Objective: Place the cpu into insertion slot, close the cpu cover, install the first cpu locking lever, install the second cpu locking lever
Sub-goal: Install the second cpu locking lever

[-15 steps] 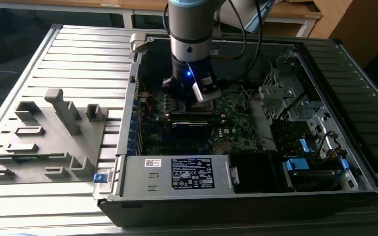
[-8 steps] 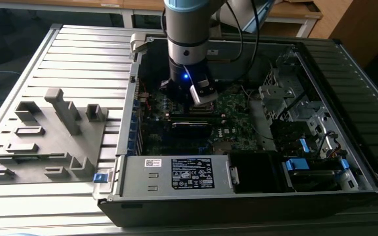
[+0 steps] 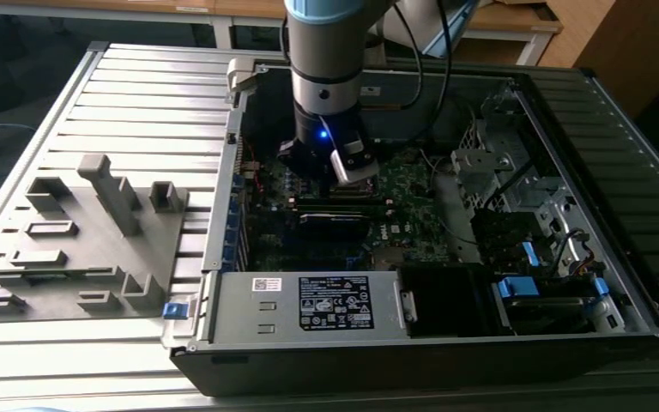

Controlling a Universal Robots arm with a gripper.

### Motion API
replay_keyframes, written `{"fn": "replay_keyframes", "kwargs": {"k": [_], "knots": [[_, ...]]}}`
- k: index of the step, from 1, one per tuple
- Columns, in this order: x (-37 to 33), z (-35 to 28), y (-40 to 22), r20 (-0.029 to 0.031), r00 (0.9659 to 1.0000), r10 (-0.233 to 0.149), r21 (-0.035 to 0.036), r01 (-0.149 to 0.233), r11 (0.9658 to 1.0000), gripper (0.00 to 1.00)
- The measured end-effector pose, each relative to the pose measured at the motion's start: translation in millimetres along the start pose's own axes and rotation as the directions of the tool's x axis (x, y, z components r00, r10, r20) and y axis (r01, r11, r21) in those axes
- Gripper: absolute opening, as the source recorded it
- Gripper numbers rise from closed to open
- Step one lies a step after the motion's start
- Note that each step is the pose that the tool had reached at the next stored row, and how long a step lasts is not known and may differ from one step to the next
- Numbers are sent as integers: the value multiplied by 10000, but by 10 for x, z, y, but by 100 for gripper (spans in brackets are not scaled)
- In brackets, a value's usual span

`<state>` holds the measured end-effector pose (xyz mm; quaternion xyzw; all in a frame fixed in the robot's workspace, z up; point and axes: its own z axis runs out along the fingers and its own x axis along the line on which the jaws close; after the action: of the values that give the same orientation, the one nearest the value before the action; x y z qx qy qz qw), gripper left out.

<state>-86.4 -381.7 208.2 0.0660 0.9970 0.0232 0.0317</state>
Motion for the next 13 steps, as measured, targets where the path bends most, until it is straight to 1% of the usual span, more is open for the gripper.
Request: {"fn": "replay_keyframes", "kwargs": {"k": [1,5,9,10,13], "knots": [[2,0,0,-9,10000,5,-61,-5,10000,11],[5,4,-1,-8,10000,6,-71,-6,10000,11],[40,33,-7,-10,10000,6,-71,-6,10000,11],[46,39,-9,-14,10000,7,-91,-7,10000,11],[57,49,-10,-27,10000,12,-198,-13,9998,11]]}}
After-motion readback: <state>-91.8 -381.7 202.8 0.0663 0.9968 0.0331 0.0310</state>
